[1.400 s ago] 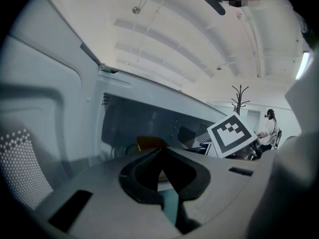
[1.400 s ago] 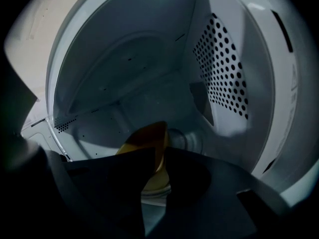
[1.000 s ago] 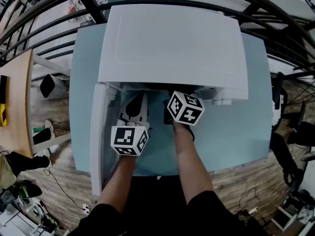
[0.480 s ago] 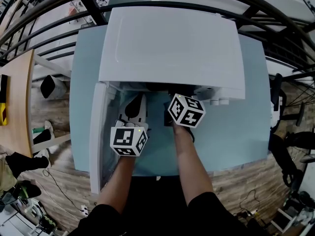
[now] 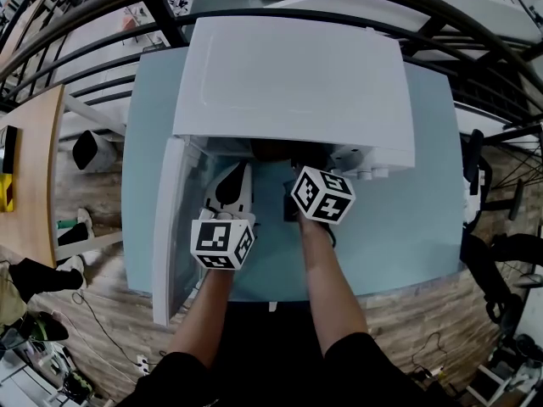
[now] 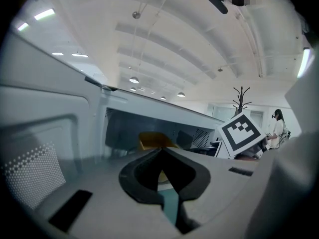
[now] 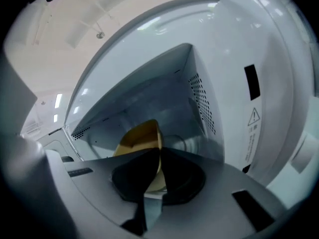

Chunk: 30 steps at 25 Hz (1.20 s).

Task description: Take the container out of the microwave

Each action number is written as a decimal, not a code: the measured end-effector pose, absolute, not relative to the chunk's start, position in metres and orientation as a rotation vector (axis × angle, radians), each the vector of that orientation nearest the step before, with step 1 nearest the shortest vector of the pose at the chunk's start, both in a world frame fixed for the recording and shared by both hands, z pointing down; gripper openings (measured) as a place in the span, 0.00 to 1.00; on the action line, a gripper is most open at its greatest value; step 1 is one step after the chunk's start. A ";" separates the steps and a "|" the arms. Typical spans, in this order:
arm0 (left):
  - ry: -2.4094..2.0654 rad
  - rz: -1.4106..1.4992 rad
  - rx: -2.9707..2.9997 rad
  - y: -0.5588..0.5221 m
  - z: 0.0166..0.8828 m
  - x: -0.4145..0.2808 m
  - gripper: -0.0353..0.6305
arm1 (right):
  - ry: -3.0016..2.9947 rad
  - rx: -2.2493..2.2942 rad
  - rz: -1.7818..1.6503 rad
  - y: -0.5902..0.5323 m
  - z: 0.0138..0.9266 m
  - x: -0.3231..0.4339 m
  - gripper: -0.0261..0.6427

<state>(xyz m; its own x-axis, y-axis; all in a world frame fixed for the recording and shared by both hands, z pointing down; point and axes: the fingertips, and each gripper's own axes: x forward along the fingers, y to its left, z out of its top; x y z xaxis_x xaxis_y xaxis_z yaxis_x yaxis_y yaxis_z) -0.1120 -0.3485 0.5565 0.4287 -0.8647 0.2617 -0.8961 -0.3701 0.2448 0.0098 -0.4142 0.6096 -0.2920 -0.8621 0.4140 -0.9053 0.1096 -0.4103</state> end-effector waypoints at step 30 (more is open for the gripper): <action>-1.584 0.155 2.320 -0.296 0.545 -0.097 0.06 | -2.319 1.699 0.961 -0.347 0.608 0.029 0.07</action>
<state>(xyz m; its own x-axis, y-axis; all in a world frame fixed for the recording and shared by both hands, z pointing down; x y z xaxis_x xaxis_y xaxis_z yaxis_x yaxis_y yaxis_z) -0.0968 -0.2957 0.5447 0.3772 -0.8858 0.2704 -0.9215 -0.3295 0.2057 0.0287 -0.3471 0.6081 -0.3677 -0.8200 0.4386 -0.8898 0.1731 -0.4222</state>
